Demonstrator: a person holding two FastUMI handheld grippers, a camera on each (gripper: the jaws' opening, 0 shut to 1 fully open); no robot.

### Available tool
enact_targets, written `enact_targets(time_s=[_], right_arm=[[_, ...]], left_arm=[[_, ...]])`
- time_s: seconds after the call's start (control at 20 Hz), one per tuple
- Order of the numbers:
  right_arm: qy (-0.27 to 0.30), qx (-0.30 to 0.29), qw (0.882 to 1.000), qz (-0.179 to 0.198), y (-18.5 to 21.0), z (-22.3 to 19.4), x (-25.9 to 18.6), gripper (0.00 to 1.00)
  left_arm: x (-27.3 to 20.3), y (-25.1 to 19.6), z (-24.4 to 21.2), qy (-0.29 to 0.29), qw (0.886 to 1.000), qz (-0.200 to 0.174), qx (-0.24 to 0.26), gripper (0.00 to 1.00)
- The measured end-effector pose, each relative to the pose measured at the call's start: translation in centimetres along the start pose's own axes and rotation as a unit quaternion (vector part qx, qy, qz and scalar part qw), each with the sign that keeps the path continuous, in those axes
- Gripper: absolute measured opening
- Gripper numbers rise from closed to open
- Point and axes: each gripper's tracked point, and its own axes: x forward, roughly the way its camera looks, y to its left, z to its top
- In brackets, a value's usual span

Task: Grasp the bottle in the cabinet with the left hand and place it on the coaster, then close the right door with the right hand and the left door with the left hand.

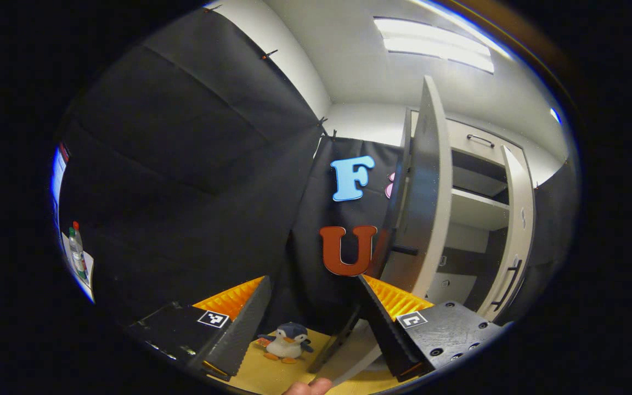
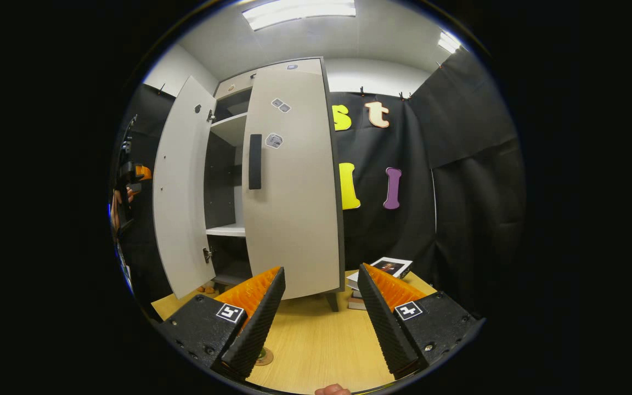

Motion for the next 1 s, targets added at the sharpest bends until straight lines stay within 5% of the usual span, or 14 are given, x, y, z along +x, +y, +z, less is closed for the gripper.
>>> enact_targets(time_s=[0.25, 0.4, 0.5, 0.6, 1.0], right_arm=[[0.003, 0.008, 1.000, -0.014, -1.1, -0.1, 0.2, 0.82], [0.000, 0.000, 1.000, -0.013, -0.9, 0.2, 0.3, 0.82], [0.001, -0.007, 1.000, -0.010, -0.7, 0.2, 0.5, 0.82], [-0.001, -0.006, 1.000, -0.005, -0.4, 0.4, 0.3, 0.82], [-0.014, -0.014, 1.000, -0.009, -0.6, 1.4, -0.5, 0.82]], left_arm=[[2.0, 0.6, -0.2, -0.014, 1.000, 0.022, 0.013, 1.00], [1.8, 0.3, -0.2, -0.013, 1.000, 0.026, 0.008, 0.94], [1.9, 0.2, -0.2, -0.017, 0.999, 0.030, 0.024, 1.00], [1.8, -0.3, -0.2, -0.021, 0.999, 0.031, 0.019, 0.93], [0.1, -6.9, -2.3, 0.007, 0.998, -0.058, -0.036, 0.93]])
